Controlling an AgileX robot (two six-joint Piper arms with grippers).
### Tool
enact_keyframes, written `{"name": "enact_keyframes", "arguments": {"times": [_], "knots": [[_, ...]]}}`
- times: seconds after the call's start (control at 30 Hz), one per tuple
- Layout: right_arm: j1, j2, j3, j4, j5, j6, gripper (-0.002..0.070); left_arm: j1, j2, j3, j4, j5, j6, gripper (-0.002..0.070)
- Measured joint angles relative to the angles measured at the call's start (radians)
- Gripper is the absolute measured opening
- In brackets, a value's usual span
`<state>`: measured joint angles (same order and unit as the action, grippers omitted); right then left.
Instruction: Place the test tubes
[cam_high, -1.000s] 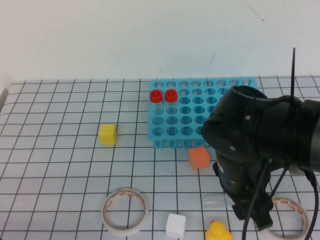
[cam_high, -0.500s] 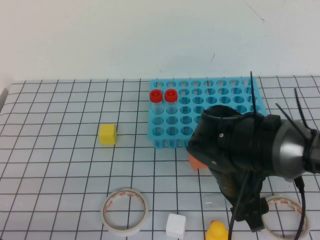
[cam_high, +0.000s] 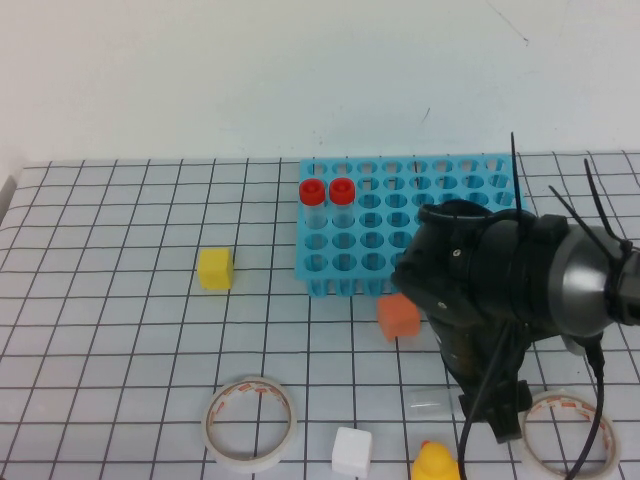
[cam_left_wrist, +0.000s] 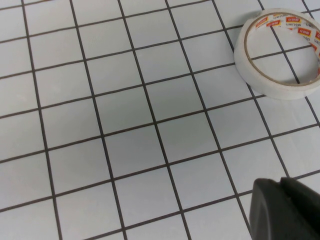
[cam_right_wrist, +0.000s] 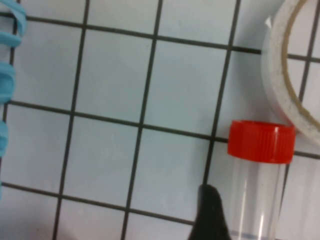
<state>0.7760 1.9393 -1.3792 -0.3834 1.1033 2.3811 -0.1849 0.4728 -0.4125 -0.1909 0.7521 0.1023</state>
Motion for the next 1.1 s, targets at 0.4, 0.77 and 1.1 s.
{"name": "enact_keyframes", "arguments": {"times": [0.4,0.77,1.1], "knots": [[-0.041,0.064,0.000,0.105,-0.046,-0.055,0.0473,0.000,0.000,0.000,0.000,0.004,0.000,-0.0002],[-0.069,0.087,0.000,0.144,-0.075,-0.093,0.0473,0.000,0.000,0.000,0.000,0.004,0.000,-0.0001],[-0.070,0.099,-0.013,0.155,-0.071,-0.141,0.0417,0.000,0.000,0.000,0.000,0.004,0.000,-0.0001]]}}
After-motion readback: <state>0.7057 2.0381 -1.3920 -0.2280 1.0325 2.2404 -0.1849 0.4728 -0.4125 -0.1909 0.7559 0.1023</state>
